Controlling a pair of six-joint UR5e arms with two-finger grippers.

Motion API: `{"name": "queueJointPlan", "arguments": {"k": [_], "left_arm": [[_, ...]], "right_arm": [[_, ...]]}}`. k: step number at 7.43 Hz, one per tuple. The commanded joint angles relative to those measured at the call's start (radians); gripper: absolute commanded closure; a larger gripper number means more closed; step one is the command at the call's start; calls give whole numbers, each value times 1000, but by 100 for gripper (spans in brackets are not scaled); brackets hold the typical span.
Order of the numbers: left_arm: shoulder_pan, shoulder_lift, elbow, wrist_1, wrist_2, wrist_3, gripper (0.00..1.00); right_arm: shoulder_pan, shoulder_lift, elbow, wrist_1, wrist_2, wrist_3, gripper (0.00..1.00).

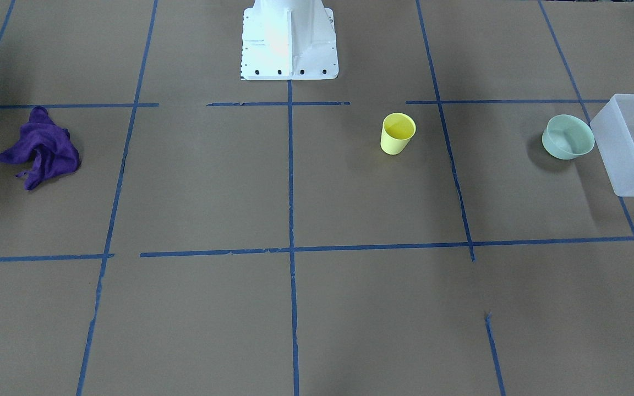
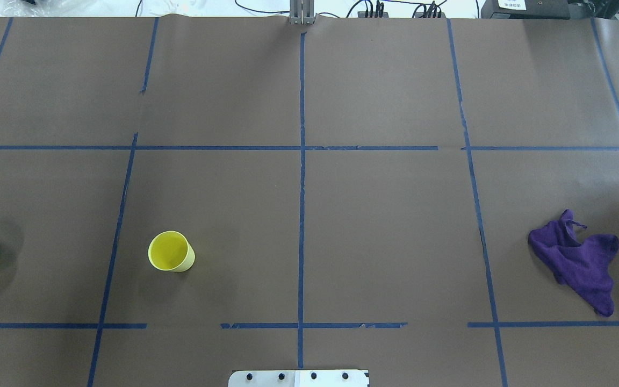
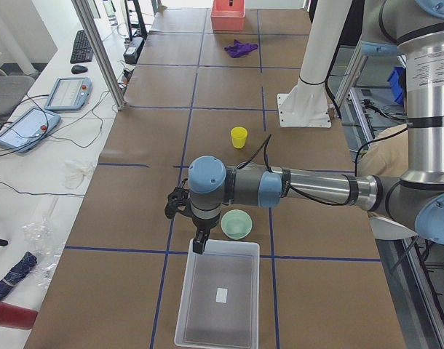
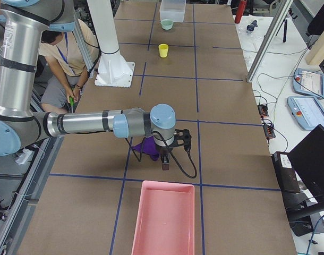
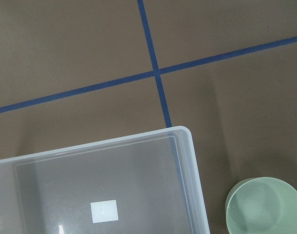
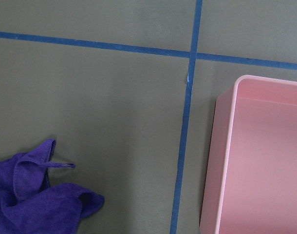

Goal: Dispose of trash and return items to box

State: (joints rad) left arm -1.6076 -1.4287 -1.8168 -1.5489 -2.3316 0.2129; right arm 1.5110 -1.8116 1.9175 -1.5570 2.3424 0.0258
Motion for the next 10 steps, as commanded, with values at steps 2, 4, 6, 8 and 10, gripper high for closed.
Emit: {"name": "queueJointPlan", "arguments": {"k": [2,4,6,8,10], "left_arm": [[0,-3,5,-17,0,2,0],[12,-4,4,-69,2,2,0],[139,-38,7,-211,3,0,0],[156,-134,84,-525,6,-12,0],[161,-138,76,-656,-1,-105,0]], "right_arm": [[0,2,-8,-2,2,3,0],[-26,17,8,18,27,3,0],[-81,63,-5,74,18,17,0],[-84,133,-9,75,14,78,0],[-83,143,-12,144,20,175,0]]}}
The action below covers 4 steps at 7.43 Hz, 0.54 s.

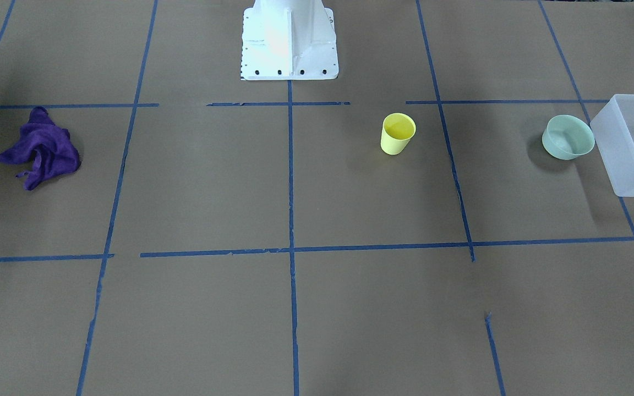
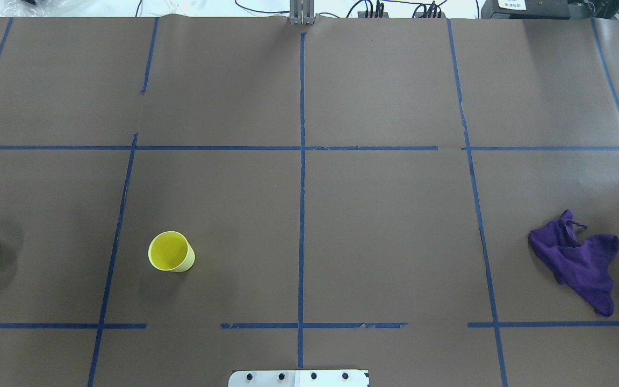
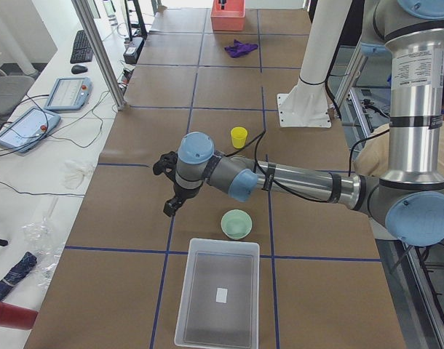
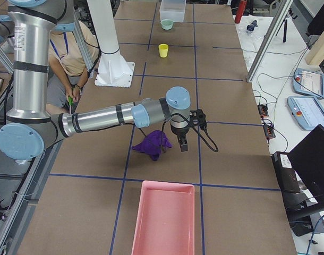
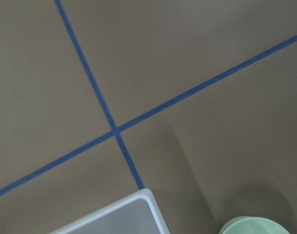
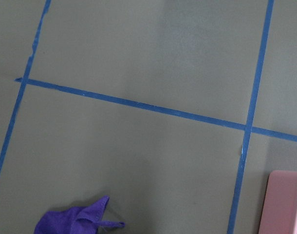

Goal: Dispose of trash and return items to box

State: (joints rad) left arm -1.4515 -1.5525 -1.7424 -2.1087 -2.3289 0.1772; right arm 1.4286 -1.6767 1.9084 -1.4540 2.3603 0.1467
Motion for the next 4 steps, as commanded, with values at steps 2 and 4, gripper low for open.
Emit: {"name": "queueJointPlan", "arguments": {"k": [2,4], "left_arm": [[64,-11,-34,-235,-78,-479,0],[249,6,-183,-237,67,-689,0]], "right_arm": [[0,8,-8,50,4,56,0],[0,9,-6,63,4,59,0]]}}
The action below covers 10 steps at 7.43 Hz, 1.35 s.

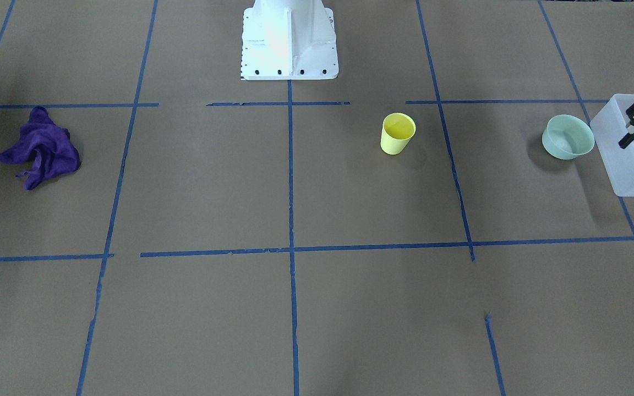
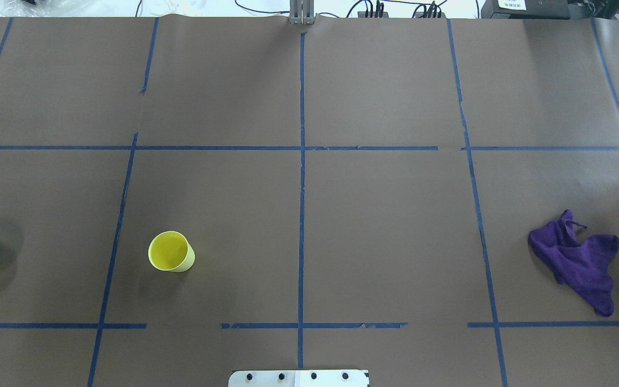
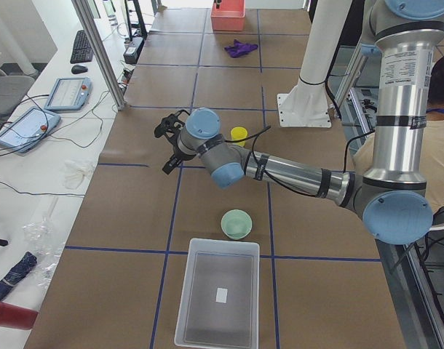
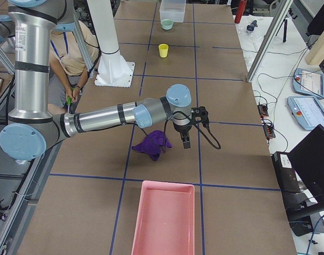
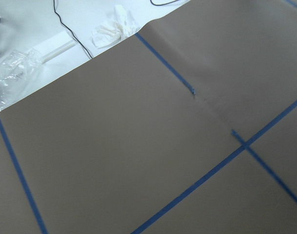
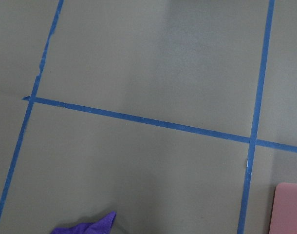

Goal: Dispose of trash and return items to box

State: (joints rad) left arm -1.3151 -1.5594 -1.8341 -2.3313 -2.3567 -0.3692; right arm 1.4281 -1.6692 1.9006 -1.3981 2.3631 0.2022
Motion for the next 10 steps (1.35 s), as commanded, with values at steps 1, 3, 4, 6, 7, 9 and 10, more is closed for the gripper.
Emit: {"name": "queueJointPlan", "arguments": {"k": [1,3,4,6,7,9,10], "left_arm": [[225,78,-170,-13,165,-310,0],[424,110,-226,-11,286,-605,1],[536,113,-232,-10,397,-737,6],[620,111,-258,38,471,-829,12],[626,105,-290,143,475,-830,13],[687,101,-303,204,526,-862,13],[748,82,-301,232,568,-925,14]], "right_arm": [[0,2,0,7,1,34,0],[0,2,0,7,1,39,0],[0,2,0,7,1,39,0],[0,0,0,7,-1,39,0],[0,0,-2,7,-1,39,0],[0,-3,0,7,-1,39,0],[0,-4,0,7,-1,39,0]]}}
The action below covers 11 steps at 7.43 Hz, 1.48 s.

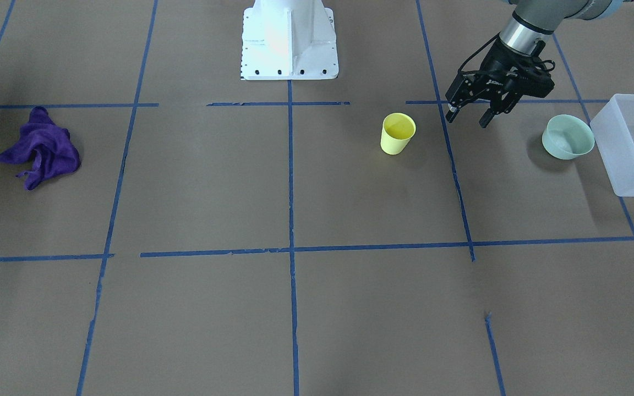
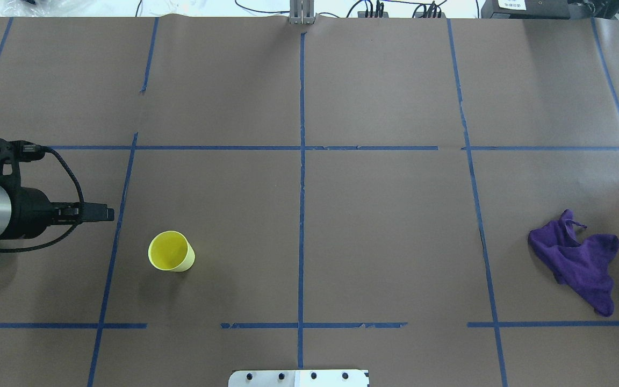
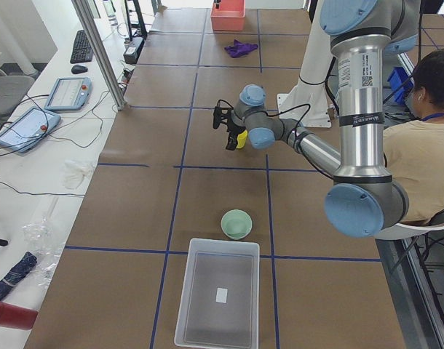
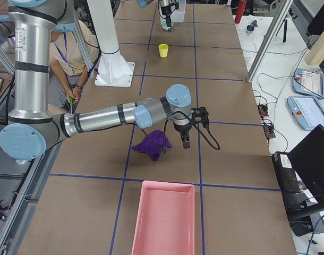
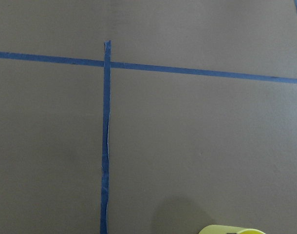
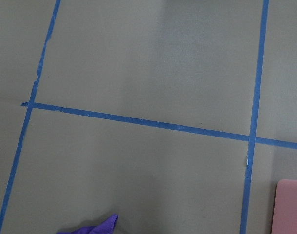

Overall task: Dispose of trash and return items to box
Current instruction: 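Reach the left gripper to the yellow cup and close on it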

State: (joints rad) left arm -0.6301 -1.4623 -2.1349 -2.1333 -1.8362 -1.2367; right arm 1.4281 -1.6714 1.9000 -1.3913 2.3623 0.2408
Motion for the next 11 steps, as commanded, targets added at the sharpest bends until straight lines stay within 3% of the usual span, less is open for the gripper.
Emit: {"name": "queueJointPlan", "arguments": {"k": [1,2,3,10,11], "left_arm": [[128,-82,1,115,75,-120,15],[168,-167,28,195,98,-163,17],[168,-185,44,200,100,-165,20],[216,-197,108,197,121,-162,42],[228,-204,108,199,126,-162,58]], "right_arm": [[0,-2,-1,0,0,0,0],[0,-4,-1,0,0,0,0],[0,-4,-1,0,0,0,0],[0,-4,-7,0,0,0,0],[0,-4,-7,0,0,0,0]]}}
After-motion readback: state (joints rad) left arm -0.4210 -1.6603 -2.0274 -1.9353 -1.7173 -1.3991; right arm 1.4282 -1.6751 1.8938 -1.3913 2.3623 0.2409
